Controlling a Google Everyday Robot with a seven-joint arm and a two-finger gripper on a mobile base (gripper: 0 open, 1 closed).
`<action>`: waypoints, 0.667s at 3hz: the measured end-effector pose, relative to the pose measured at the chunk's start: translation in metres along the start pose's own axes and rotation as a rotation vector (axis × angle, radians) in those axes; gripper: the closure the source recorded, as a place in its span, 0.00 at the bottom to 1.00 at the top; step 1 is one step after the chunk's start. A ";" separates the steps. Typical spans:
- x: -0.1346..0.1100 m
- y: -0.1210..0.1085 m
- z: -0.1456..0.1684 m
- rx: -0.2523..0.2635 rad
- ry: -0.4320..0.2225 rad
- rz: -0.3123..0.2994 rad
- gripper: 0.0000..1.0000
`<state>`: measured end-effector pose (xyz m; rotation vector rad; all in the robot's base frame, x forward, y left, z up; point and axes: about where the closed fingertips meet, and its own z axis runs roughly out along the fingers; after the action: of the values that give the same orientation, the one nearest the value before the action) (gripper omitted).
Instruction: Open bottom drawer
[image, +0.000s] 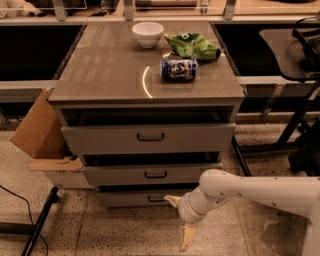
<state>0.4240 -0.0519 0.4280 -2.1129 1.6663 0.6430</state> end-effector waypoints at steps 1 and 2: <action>0.013 -0.018 0.043 0.007 -0.041 -0.029 0.00; 0.035 -0.035 0.096 0.003 -0.101 -0.009 0.00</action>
Offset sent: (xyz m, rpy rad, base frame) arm 0.0571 0.0456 -0.1538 0.1553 0.0341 -0.0116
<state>0.4530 -0.0189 0.3297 -2.0491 1.6016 0.7320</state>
